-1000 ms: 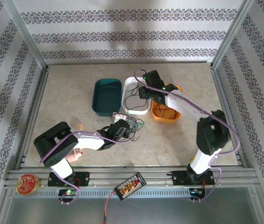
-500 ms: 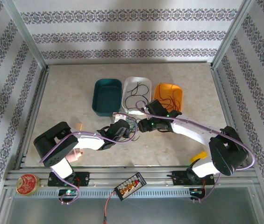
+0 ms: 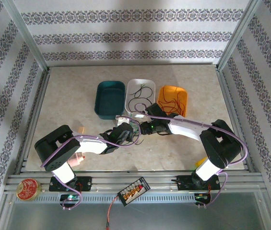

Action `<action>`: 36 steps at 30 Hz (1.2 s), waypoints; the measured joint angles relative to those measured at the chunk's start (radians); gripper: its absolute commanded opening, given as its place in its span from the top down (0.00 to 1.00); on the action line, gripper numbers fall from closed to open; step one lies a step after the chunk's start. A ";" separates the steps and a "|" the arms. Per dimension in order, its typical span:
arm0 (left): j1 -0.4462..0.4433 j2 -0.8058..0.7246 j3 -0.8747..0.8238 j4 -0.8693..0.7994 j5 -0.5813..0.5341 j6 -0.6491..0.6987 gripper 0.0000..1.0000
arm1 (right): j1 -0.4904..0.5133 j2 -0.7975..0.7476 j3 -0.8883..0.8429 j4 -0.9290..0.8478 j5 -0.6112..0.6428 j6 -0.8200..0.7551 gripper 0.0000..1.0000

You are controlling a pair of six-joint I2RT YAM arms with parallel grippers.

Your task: Untangle the cables

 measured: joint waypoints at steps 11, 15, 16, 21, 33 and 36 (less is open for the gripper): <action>0.000 0.000 0.000 0.000 0.000 0.000 1.00 | -0.044 0.010 0.004 0.037 0.004 0.018 0.65; 0.000 0.000 0.000 0.000 0.000 0.000 1.00 | -0.046 0.047 0.006 0.051 0.003 0.023 0.68; 0.000 0.000 0.000 0.000 0.000 0.000 1.00 | -0.046 0.056 0.006 0.053 0.003 0.023 0.69; 0.000 0.000 0.000 0.000 0.000 0.000 1.00 | -0.046 0.079 0.007 0.069 0.000 0.042 0.93; 0.000 0.000 0.000 0.000 -0.001 -0.004 1.00 | -0.046 -0.187 -0.051 0.081 0.149 0.049 1.00; 0.000 0.000 0.000 0.000 -0.001 -0.004 1.00 | -0.046 -0.315 -0.069 0.076 0.210 0.049 1.00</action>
